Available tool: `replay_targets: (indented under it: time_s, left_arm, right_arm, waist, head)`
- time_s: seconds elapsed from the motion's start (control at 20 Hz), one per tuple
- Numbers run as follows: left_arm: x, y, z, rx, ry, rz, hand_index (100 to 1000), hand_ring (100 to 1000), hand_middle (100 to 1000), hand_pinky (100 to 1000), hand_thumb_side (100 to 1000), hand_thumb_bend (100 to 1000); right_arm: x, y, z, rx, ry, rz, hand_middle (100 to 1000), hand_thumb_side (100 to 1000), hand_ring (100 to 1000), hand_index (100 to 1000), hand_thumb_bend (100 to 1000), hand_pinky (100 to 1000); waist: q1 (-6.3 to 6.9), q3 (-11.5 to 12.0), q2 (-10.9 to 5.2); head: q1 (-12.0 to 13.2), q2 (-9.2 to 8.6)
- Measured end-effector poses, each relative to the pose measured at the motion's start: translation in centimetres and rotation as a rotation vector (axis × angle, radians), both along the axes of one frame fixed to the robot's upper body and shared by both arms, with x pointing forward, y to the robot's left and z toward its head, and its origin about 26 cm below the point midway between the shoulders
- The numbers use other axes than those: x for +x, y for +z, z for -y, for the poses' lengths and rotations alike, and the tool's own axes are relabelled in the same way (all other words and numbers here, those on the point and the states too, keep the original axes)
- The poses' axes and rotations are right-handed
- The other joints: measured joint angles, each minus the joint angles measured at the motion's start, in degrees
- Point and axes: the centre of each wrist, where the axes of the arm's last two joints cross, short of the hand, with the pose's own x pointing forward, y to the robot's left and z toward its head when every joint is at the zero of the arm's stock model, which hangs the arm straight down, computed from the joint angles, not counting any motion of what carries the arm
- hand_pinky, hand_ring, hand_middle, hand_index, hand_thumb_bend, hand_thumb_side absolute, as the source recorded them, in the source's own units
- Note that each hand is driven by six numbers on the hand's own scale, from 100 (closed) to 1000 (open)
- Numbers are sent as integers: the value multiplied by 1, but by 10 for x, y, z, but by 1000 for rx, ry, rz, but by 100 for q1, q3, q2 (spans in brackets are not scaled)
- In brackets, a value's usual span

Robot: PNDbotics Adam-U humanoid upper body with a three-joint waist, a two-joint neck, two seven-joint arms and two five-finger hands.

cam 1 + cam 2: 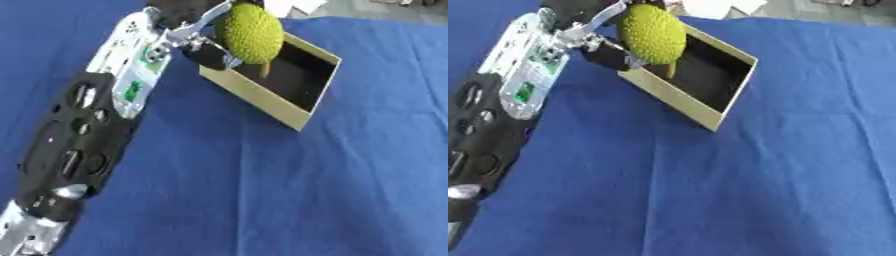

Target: Pick up objects on the table and place them in the box.

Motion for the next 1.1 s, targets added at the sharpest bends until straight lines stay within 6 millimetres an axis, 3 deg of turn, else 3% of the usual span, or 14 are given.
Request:
replay_targets:
  time_s: [0.6,0.75,0.85,0.9,1.0,1.1]
  left_arm:
    - [18,-20,7,-34,90,44,630,453,469,416,100,474]
    - [22,-26,8,-31,116,48,663,478,496,459,100,504]
    - [24,-29,8,-34,137,57,768,619,618,608,100,643]
    - [25,-31,7,-34,146,63,785,644,636,628,100,663]
    - [27,-34,8,-25,157,74,878,800,787,747,100,758]
    - [28,-37,9,-1,169,81,896,878,854,817,100,783]
  right_arm:
    - [4,2,-14,22,80,3,621,543,746,765,100,776]
    - [5,3,-15,28,92,3,620,550,746,765,100,777]
    - [5,2,-16,33,99,0,620,552,746,765,100,777]
    - [5,2,-17,34,100,-1,620,553,746,765,100,777]
    - [5,1,-17,34,106,-3,620,554,746,765,100,776]
    - [5,1,-18,34,110,-5,620,557,745,765,100,776]
  waist:
    - [-26,-345,40]
    - [-30,-400,51]
    - [-30,-404,58]
    - [-30,-406,59]
    - [-32,-412,60]
    - [-35,-420,60]
  head:
    - [251,-91]
    - [290,-95]
    - [305,-95]
    - [310,-95]
    - [314,-95]
    - [316,-94]
